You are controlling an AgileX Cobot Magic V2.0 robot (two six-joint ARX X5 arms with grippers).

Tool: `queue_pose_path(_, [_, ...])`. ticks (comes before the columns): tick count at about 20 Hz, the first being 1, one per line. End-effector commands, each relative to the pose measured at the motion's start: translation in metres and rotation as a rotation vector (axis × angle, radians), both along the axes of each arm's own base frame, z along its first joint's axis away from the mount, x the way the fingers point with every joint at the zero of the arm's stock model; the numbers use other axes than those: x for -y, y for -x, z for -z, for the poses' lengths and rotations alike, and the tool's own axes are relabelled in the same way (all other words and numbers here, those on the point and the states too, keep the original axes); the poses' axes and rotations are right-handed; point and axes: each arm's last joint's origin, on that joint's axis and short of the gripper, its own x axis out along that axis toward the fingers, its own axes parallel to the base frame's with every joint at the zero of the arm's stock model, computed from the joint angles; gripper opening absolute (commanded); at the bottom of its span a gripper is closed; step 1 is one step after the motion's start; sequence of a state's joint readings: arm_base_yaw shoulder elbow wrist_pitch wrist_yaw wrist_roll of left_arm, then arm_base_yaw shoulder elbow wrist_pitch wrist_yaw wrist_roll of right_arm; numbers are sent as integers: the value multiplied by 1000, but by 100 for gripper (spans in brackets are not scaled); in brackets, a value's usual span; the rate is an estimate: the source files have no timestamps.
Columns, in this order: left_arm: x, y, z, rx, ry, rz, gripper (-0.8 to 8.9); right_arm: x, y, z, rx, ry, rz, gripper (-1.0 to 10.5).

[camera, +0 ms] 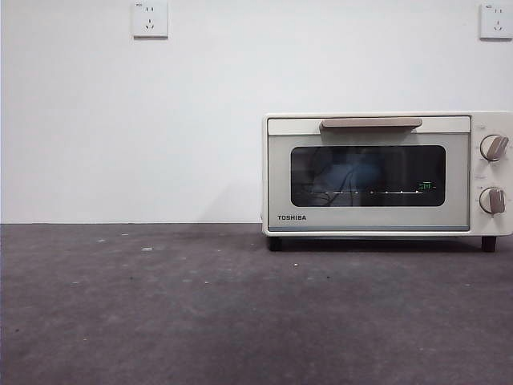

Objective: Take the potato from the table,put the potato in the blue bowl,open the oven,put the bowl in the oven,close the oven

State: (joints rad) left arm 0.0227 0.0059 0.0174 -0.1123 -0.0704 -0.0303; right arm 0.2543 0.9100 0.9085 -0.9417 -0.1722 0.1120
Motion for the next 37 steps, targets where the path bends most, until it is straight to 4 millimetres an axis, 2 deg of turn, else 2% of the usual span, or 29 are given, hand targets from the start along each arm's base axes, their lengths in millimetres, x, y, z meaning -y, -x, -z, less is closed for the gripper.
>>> queue_pose_path(1, [1,0,7,-45,24,42,-4,0,-1,2,2,15,1,2])
queue_pose_path(5, [4,0,9,-68,27,137,-4,1,-1,2,7,32,14,2])
queue_pose_path(27, [3,0,8,-61,40,120,-4,3,0,1,19,39,28,2])
queue_pose_path(29, [3,0,8,-61,40,120,-4,6,7,-4,67,44,52,2])
queue_pose_path(32, [3,0,8,-61,40,120,-4,15,31,-19,189,14,81,2])
queue_pose_path(34, [3,0,8,-61,40,120,-4,25,44,-29,334,98,98,2])
queue_pose_path(37, [3,0,8,-61,39,120,-4,37,48,-34,553,151,196,2])
